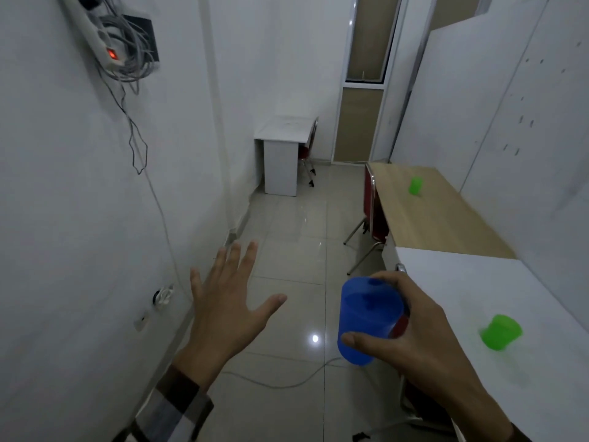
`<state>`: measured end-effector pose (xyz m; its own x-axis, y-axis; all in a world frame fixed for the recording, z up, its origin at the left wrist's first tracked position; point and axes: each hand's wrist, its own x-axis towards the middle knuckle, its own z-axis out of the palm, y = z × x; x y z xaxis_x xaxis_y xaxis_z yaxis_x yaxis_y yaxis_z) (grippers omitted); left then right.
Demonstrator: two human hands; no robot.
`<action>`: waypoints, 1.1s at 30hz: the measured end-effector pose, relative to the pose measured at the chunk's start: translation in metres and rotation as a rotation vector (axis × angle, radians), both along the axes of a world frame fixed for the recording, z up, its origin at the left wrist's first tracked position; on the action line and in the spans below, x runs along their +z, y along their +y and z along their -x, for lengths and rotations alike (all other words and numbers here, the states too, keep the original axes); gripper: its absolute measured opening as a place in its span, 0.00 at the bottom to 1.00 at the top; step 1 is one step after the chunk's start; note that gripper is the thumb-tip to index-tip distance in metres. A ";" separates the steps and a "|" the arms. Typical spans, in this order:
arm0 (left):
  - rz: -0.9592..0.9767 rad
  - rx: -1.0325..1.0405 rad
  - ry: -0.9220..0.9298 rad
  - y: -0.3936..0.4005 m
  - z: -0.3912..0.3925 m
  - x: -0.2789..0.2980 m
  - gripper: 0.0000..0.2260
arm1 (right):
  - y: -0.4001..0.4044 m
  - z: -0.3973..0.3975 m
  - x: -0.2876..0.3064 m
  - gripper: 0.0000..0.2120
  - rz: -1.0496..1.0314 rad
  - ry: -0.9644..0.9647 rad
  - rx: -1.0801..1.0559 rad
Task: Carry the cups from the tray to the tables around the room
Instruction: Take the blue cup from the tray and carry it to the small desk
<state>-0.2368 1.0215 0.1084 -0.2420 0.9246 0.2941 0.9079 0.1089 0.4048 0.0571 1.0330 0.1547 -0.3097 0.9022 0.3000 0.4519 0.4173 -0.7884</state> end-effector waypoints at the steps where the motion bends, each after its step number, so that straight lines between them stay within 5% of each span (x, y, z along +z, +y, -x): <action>1: 0.003 -0.002 0.005 0.018 0.005 0.001 0.48 | 0.017 0.003 -0.001 0.37 0.006 0.004 -0.008; 33: 0.130 -0.020 0.038 0.611 0.032 -0.015 0.44 | 0.622 0.034 -0.012 0.40 -0.018 0.041 -0.050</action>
